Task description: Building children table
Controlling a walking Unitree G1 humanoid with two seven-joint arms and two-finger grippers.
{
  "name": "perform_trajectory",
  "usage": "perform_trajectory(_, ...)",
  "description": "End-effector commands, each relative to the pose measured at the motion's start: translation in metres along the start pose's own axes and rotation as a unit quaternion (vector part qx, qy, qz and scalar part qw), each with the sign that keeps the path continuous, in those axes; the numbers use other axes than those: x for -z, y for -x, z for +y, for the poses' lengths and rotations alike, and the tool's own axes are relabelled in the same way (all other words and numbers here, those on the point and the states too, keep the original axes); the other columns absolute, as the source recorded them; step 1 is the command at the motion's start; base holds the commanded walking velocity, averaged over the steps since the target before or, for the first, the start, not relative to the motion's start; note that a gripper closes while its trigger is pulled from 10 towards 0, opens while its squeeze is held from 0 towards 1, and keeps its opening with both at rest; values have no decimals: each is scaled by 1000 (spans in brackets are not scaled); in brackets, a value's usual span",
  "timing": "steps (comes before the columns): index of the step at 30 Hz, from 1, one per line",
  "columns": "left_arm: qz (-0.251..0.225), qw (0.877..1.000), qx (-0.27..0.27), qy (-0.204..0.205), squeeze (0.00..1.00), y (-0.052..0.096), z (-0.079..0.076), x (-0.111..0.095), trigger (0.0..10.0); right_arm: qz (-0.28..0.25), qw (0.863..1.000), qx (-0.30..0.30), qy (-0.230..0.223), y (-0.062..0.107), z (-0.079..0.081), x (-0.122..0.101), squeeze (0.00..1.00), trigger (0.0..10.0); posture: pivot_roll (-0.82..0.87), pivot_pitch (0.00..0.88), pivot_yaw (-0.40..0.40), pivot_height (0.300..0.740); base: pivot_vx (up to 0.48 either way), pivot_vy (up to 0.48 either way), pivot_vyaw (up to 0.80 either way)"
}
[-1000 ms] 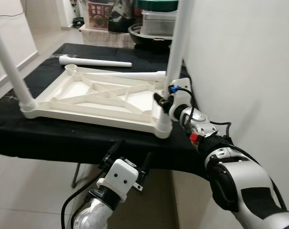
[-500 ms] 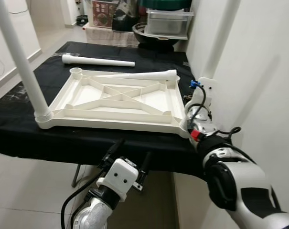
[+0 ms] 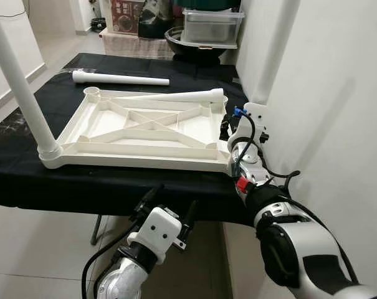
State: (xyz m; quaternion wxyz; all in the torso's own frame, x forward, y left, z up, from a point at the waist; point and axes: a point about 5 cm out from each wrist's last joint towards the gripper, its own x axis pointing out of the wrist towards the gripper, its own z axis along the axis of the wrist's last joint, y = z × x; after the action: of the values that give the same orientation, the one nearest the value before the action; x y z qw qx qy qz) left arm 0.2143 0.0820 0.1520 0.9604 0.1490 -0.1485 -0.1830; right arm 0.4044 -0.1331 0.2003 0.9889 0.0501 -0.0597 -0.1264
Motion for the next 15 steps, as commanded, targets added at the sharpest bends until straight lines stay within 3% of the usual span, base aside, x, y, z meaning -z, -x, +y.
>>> perform_trajectory(1, 12, 1000, 4, 9, 0, 0, -1, 4, 10000, -24, 999, -24, -3, 6, 0, 1, 0, 10000, 84, 77, -88, 740, 0, 0, 0)
perform_trajectory(4, 15, 1000, 5, 9, 0, 0, -1, 5, 10000, -48, 997, -52, 5, 14, -1, 3, 0, 10000, 80, 72, -88, 740, 0, 0, 0)
perform_trajectory(7, 20, 1000, 5, 13, 0, -1, 0, 8, 10000, -78, 992, -97, 18, 36, -8, 11, 0, 10000, 77, 67, -83, 740, 0, 0, 0)
perform_trajectory(10, 21, 1000, 5, 13, 0, -1, 0, 9, 10000, -80, 992, -100, 15, 40, -10, 12, 0, 10000, 77, 67, -83, 740, 0, 0, 0)
perform_trajectory(14, 28, 1000, 8, 13, 0, -2, 2, 13, 10000, -80, 985, -147, 33, 70, -19, 28, 0, 10000, 70, 53, -68, 740, 0, 0, 0)
perform_trajectory(15, 28, 1000, 8, 13, 0, -2, 2, 13, 10000, -80, 985, -147, 33, 70, -19, 28, 0, 10000, 70, 53, -68, 740, 0, 0, 0)
